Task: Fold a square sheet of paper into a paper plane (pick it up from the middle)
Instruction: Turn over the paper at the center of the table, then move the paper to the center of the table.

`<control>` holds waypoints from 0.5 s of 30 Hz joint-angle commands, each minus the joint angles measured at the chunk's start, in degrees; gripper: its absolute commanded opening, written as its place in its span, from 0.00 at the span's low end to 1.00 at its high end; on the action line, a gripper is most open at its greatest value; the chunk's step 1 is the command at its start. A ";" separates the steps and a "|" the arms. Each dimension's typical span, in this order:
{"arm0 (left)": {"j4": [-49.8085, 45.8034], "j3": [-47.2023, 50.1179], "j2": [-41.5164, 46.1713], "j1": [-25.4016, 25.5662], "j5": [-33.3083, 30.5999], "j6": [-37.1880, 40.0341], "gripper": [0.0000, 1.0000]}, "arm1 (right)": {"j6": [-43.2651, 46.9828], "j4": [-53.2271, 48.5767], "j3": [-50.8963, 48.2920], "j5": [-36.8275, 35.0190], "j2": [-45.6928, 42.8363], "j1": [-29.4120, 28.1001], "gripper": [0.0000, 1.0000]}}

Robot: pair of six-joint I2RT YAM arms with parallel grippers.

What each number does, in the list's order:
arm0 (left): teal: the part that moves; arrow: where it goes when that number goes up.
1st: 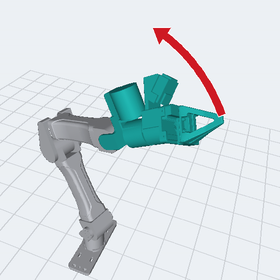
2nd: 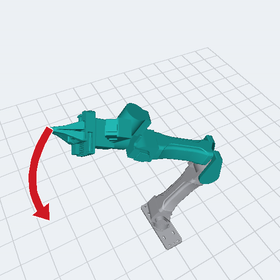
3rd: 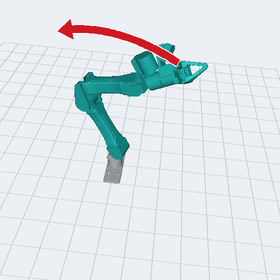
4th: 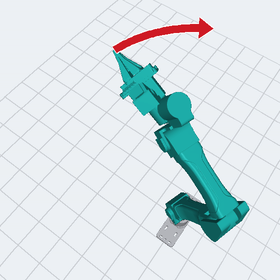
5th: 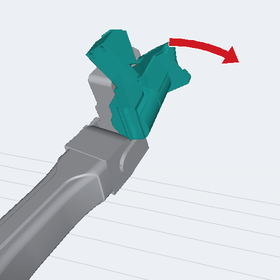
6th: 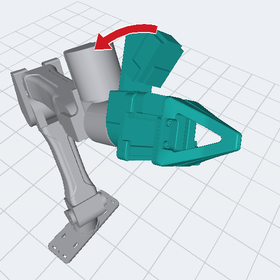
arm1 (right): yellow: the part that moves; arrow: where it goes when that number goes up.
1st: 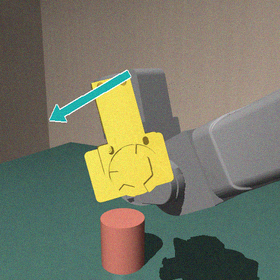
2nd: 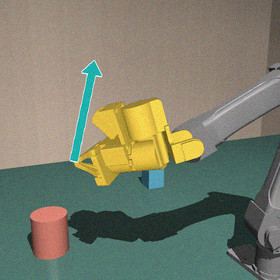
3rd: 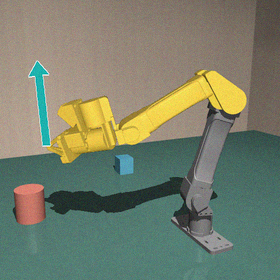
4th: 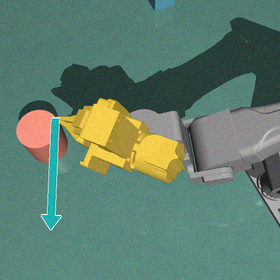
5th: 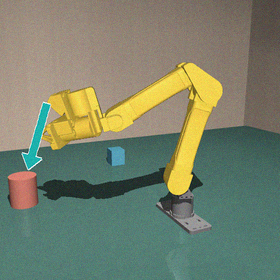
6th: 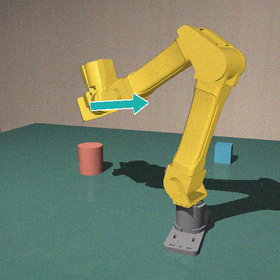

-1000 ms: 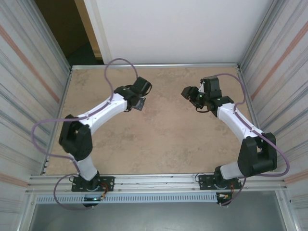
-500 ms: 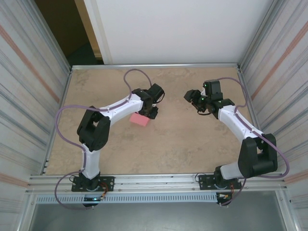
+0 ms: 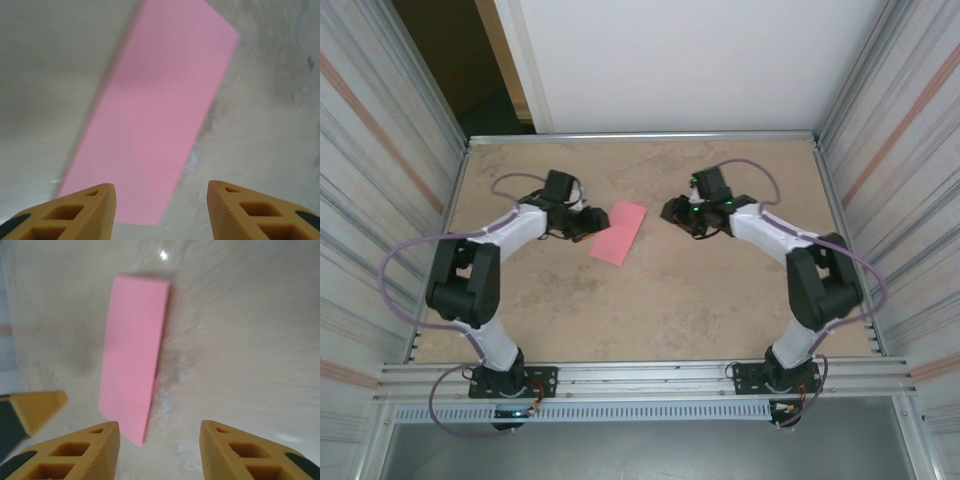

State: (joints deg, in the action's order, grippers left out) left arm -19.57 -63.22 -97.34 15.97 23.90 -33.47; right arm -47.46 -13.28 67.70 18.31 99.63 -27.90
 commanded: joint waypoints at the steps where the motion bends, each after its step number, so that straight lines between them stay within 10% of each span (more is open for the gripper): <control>1: 2.23 3.55 4.23 -2.78 1.38 -3.88 0.53 | -0.46 0.91 5.51 2.74 6.24 -4.69 0.43; 15: 1.83 7.50 7.08 -7.55 0.15 -4.01 0.62 | 2.08 -5.75 19.45 2.24 24.11 -10.44 0.38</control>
State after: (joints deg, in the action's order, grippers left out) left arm -18.06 -56.31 -90.91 8.62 23.51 -36.53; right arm -47.40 -15.11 86.11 20.97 123.09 -38.87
